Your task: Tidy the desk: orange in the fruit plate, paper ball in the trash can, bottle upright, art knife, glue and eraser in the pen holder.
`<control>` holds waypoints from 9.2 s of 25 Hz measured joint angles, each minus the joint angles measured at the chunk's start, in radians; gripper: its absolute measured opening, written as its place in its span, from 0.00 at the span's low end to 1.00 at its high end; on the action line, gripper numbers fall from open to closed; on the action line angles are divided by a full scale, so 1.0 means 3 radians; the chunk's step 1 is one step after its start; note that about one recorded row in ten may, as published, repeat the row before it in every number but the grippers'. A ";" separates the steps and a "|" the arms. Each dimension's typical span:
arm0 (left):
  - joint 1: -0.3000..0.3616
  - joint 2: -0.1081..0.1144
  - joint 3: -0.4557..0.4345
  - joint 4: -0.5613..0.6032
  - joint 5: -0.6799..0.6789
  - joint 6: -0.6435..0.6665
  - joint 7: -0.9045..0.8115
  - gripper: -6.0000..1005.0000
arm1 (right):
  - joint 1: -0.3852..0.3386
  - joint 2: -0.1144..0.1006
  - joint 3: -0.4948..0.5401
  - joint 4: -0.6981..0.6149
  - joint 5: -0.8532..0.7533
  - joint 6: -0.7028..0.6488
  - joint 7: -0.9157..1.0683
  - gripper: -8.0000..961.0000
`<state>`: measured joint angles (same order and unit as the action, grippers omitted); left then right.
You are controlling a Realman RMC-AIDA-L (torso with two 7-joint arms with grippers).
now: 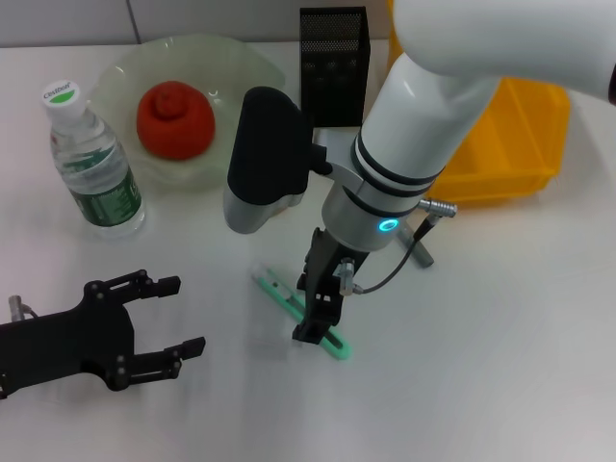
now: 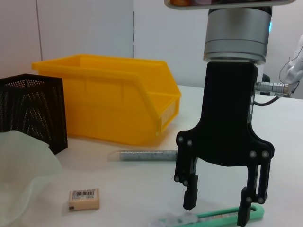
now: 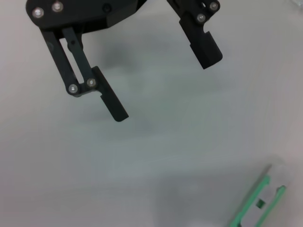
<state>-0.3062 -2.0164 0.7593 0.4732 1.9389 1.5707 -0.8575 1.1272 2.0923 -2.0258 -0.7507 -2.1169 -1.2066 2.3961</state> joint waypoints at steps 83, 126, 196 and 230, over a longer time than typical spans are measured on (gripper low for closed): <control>-0.0019 -0.0013 -0.0083 0.0018 -0.0030 0.0000 0.0006 0.80 | 0.0005 0.0000 -0.0177 0.0028 0.0018 -0.0018 -0.0129 0.23; 0.0056 0.0038 -0.0389 0.0019 -0.0030 0.0186 -0.0034 0.80 | -0.1604 -0.0036 0.2020 -0.0964 0.0415 -0.0569 -0.1994 0.18; -0.0043 -0.0083 -0.0430 -0.0018 -0.0046 0.0274 -0.0010 0.80 | -0.1309 -0.0005 0.3397 0.1469 0.3286 -0.0017 -0.5152 0.18; -0.0038 -0.0089 -0.0431 -0.0023 -0.0048 0.0327 -0.0027 0.80 | -0.0989 0.0000 0.3414 0.1649 0.3439 0.0439 -0.5508 0.18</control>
<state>-0.3176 -2.0431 0.6300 0.4663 1.9244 1.6688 -0.8658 0.8304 2.0923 -1.0015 -0.2561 -1.0852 -1.0750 0.7438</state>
